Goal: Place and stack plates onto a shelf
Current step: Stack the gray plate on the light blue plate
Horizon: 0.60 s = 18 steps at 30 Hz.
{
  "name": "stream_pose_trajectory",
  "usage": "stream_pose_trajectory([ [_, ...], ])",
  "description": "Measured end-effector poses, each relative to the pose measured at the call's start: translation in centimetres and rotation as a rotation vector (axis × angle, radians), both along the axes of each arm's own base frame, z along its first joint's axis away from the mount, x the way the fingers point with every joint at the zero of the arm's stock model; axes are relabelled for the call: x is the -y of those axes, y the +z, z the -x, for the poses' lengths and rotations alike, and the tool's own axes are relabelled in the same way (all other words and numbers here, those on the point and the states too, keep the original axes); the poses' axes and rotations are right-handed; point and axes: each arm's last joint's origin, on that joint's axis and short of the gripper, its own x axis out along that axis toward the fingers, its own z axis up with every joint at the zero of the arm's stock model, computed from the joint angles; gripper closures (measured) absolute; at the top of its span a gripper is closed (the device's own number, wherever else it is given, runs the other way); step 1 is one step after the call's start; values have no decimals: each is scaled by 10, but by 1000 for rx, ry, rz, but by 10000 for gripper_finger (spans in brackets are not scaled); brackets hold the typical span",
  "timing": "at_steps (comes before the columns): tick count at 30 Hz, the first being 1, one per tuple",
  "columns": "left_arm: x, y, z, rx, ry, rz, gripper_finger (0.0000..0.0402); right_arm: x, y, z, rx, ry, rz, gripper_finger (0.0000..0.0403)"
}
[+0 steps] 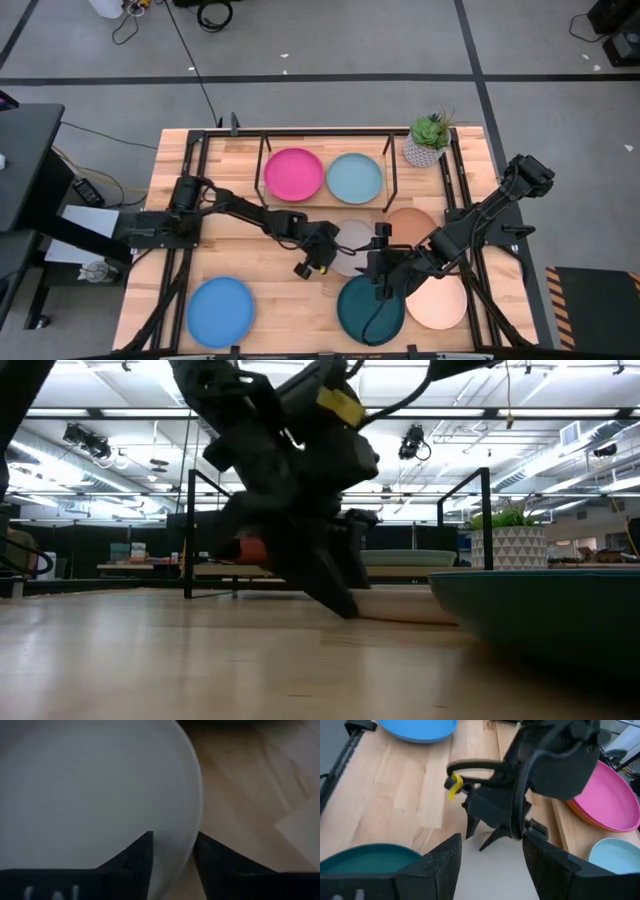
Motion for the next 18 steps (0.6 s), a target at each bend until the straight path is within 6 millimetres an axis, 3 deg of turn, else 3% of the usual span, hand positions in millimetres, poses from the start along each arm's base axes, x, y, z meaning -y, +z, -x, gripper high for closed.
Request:
stream_pose_trajectory([
  [7, -1, 6, 3, -25, -15, -33, 382, 0, 0, 0, -1, 2, 5, 186],
  [12, 2, 30, 5, -134, 31, 28, 383, 0, -1, 0, -6, -3, 3, 186],
  [18, 4, 79, 15, -173, 4, 105, 386, -3, -2, 5, -21, -10, -14, 186],
])
